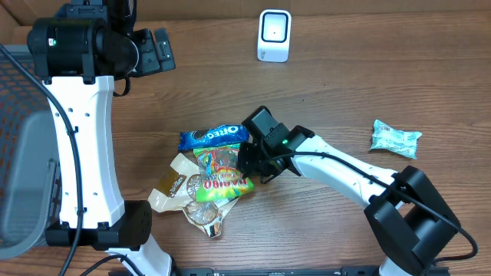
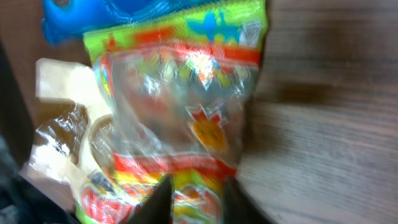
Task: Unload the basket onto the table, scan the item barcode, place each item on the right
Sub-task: 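Grasp the Haribo bag with the right gripper and lift it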
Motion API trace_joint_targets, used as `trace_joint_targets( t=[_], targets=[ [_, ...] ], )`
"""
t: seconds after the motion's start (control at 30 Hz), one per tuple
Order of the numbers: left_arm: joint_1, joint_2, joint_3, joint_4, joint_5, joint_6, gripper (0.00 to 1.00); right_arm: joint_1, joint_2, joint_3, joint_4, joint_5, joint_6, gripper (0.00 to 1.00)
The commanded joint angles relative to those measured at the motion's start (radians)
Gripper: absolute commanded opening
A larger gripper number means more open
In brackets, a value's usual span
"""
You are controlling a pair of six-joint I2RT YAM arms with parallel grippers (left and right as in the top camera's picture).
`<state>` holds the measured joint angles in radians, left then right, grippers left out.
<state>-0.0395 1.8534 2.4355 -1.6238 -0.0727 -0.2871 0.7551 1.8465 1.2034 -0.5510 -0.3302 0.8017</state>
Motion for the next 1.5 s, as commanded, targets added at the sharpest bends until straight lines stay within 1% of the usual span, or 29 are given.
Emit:
trace_joint_targets(
  t=[0.0,0.03,0.07,0.13,0.37,0.43,0.47,0.5,0.57,0.63,0.67,0.8,1.03,1.1,1.2,1.3,1.33,1.37,1.4,1.47],
  targets=[
    [-0.007,0.004,0.007,0.001,-0.012,-0.016,1.0,0.01,-0.029,-0.019,0.022,0.038,0.048,0.58],
    [-0.007,0.004,0.007,0.001,-0.013,-0.016,1.0,0.015,-0.021,-0.022,0.027,0.038,0.059,0.64],
    [-0.007,0.004,0.007,0.001,-0.012,-0.016,1.0,0.02,-0.011,-0.022,0.03,0.038,0.068,0.69],
    [-0.007,0.004,0.007,0.001,-0.012,-0.016,1.0,0.033,0.018,-0.022,0.047,0.029,0.071,0.73],
    [-0.007,0.004,0.007,0.001,-0.012,-0.016,1.0,0.056,0.117,-0.022,0.153,-0.032,0.071,0.76],
    [-0.007,0.004,0.007,0.001,-0.012,-0.016,1.0,0.056,0.134,-0.022,0.161,-0.031,0.09,0.7],
    [-0.007,0.004,0.007,0.001,-0.012,-0.016,1.0,0.056,0.137,-0.022,0.16,-0.031,0.09,0.64],
    [-0.007,0.004,0.007,0.001,-0.012,-0.016,1.0,0.056,0.14,-0.022,0.156,-0.031,0.09,0.51],
    [-0.007,0.004,0.007,0.001,-0.013,-0.016,1.0,0.056,0.14,-0.022,0.143,-0.032,0.09,0.21],
    [-0.007,0.004,0.007,0.001,-0.012,-0.016,1.0,0.047,0.135,-0.02,0.128,-0.049,0.089,0.05],
    [-0.007,0.004,0.007,0.001,-0.013,-0.016,1.0,0.04,0.132,-0.018,0.119,-0.059,0.089,0.04],
    [-0.007,0.004,0.007,0.001,-0.012,-0.016,1.0,0.012,0.101,-0.017,0.079,-0.088,0.064,0.04],
    [-0.007,0.004,0.007,0.001,-0.013,-0.016,1.0,-0.048,-0.058,-0.017,-0.017,-0.086,-0.131,0.04],
    [-0.007,0.004,0.007,0.001,-0.012,-0.016,1.0,-0.058,-0.107,-0.017,-0.039,-0.057,-0.183,0.04],
    [-0.007,0.004,0.007,0.001,-0.012,-0.016,0.99,-0.06,-0.174,-0.016,-0.095,0.106,-0.209,0.04],
    [-0.007,0.004,0.007,0.001,-0.012,-0.016,1.0,-0.06,-0.227,-0.016,-0.181,0.389,-0.209,0.04],
    [-0.007,0.004,0.007,0.001,-0.013,-0.016,1.0,-0.06,-0.235,-0.016,-0.216,0.554,-0.208,0.04],
    [-0.007,0.004,0.007,0.001,-0.012,-0.016,1.0,-0.06,-0.235,-0.016,-0.232,0.644,-0.208,0.04],
    [-0.007,0.004,0.007,0.001,-0.012,-0.016,1.0,-0.06,-0.232,-0.017,-0.252,0.8,-0.208,0.04],
    [-0.007,0.004,0.007,0.001,-0.012,-0.016,1.0,-0.059,-0.224,-0.017,-0.26,1.047,-0.208,0.04]
  ],
)
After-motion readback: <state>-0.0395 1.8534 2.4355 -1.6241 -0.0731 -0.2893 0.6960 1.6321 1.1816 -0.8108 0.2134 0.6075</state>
